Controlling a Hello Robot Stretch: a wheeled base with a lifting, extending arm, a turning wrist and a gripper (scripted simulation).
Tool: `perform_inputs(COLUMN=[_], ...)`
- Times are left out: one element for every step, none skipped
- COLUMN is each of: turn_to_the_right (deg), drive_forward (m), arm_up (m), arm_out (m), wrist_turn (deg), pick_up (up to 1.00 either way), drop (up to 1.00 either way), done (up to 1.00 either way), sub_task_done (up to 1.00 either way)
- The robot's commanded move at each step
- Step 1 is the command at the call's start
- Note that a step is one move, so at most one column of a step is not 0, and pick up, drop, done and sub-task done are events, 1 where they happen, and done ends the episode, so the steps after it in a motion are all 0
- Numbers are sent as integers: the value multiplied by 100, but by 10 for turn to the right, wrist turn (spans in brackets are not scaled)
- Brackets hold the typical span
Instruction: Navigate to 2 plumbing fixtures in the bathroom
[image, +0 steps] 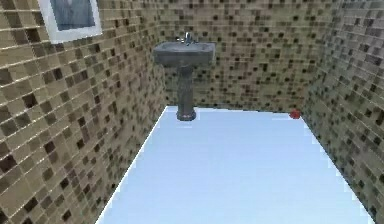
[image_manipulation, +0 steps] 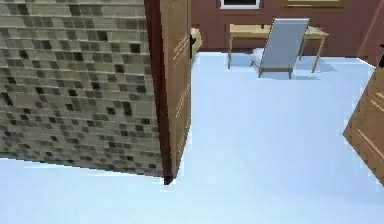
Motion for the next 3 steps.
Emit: perform_inputs(turn_to_the_right=[450,210,30], drive_forward=[0,0,0], arm_up=[0,0,0], arm_out=[0,0,0], wrist_turn=[0,0,0], pick_up=[0,0,0], drop=[0,0,0], done=[0,0,0], sub_task_done=[0,0,0])
